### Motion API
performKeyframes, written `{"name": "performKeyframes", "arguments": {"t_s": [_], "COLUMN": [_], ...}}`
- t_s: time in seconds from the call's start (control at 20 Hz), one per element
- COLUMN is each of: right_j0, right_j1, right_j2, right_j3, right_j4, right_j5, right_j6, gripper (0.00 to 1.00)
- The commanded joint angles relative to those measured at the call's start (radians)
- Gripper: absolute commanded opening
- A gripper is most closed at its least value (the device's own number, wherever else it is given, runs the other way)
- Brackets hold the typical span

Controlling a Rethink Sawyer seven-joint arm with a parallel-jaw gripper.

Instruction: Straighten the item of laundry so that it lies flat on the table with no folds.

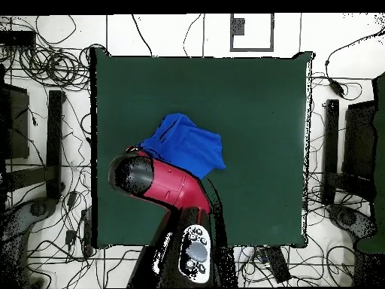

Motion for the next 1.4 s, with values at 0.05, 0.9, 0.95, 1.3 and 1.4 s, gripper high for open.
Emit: {"name": "performKeyframes", "arguments": {"t_s": [0.05,0.9,0.95,1.3,1.4], "right_j0": [0.026,0.202,0.219,0.248,0.246], "right_j1": [0.068,0.098,0.104,0.119,0.123], "right_j2": [0.054,-0.055,-0.066,-0.078,-0.073], "right_j3": [0.061,-0.014,-0.028,-0.039,-0.035], "right_j4": [0.058,0.130,0.133,0.139,0.137], "right_j5": [-0.073,-0.014,-0.005,-0.008,-0.021], "right_j6": [0.282,0.430,0.446,0.486,0.490], "gripper": [0.00,0.00,0.00,0.00,0.00]}}
